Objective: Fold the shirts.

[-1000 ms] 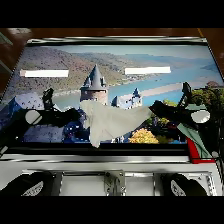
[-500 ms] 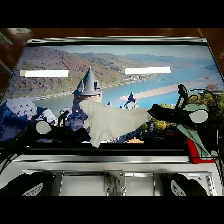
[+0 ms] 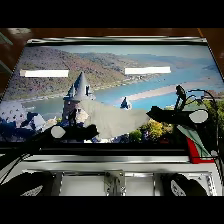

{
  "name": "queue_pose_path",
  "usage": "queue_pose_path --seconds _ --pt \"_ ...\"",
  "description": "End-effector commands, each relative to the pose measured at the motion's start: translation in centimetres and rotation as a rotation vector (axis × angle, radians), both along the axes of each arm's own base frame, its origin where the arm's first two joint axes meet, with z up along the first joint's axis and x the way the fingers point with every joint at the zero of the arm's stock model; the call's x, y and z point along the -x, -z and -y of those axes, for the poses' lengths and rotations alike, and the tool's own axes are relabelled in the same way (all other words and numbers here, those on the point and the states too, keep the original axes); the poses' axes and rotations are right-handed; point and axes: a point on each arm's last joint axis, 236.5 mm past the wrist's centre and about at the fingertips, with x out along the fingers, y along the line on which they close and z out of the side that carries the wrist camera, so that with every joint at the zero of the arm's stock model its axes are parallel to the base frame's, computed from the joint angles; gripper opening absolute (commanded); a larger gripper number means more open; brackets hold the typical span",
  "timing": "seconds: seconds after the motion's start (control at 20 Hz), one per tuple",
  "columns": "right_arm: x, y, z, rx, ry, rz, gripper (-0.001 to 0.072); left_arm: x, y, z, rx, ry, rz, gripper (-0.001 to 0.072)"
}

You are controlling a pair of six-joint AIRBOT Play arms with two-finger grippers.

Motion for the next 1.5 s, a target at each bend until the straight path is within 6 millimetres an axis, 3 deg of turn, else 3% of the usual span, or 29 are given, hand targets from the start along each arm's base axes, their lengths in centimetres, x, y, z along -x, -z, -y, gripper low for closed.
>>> queue_pose_path --seconds 0.0,0.05,0.1,0.15,0.2,0.3,0.35,0.4,0.5,0.65,0.75,0.8,0.9,1.0,1.15,1.3,1.45 --pt "-0.2 -1.7 -0.5 -0.011 -0.024 0.050 0.0058 -3.8 -9.3 1.4 -0.008 0.185 0.388 0.0048" --pt "-0.7 -3.8 -0.6 -0.010 -0.035 0.113 0.0058 -4.9 -14.4 1.1 -0.018 0.216 0.528 0.0048" --pt "-1.4 -7.1 -0.6 0.001 -0.045 0.208 0.0057 -5.7 -20.0 0.2 -0.038 0.226 0.676 0.0049" --pt "-2.2 -11.7 -0.5 0.017 -0.051 0.336 0.0058 -6.2 -26.8 -1.4 -0.062 0.209 0.849 0.0048" --pt "-2.6 -17.0 -0.2 0.038 -0.047 0.479 0.0058 -6.0 -33.5 -3.4 -0.075 0.162 1.009 0.0049" --pt "-1.8 -29.5 1.0 0.083 0.010 0.806 0.0058 -3.0 -47.0 -8.5 -0.081 0.010 1.320 0.0049" --pt "-0.4 -35.1 1.6 0.102 0.042 0.950 0.0058 -0.9 -51.6 -10.8 -0.083 -0.053 1.426 0.0049" --pt "1.8 -40.2 1.9 0.121 0.060 1.076 0.0058 1.2 -54.9 -12.5 -0.087 -0.100 1.505 0.0050" --pt "5.9 -46.2 1.8 0.127 0.063 1.224 0.0058 5.2 -58.2 -14.1 -0.106 -0.117 1.594 0.0049" --pt "10.3 -49.9 1.7 0.143 0.060 1.326 0.0058 9.0 -59.4 -15.1 -0.149 -0.100 1.667 0.0050" --pt "11.2 -49.9 2.3 0.161 0.085 1.315 0.0058 9.0 -58.5 -16.1 -0.224 -0.108 1.642 0.0050" --pt "10.8 -48.9 2.7 0.183 0.094 1.270 0.0058 8.2 -57.0 -16.6 -0.260 -0.110 1.575 0.0050" --pt "9.4 -44.8 3.6 0.251 0.090 1.101 0.0058 6.1 -52.5 -17.3 -0.354 -0.076 1.401 0.0050" --pt "7.7 -39.0 4.6 0.319 0.068 0.858 0.0058 3.8 -47.5 -17.5 -0.412 -0.046 1.239 0.0050" --pt "5.7 -27.9 5.3 0.381 -0.042 0.402 0.0058 -0.9 -41.7 -16.4 -0.442 -0.023 1.130 0.0051" --pt "2.8 -18.6 5.3 0.362 -0.103 0.093 0.0058 -8.2 -36.4 -14.7 -0.428 -0.055 1.067 0.0051" --pt "-2.6 -10.9 5.7 0.334 -0.055 -0.031 0.0057 -16.1 -30.6 -12.6 -0.428 -0.061 1.006 0.0051"
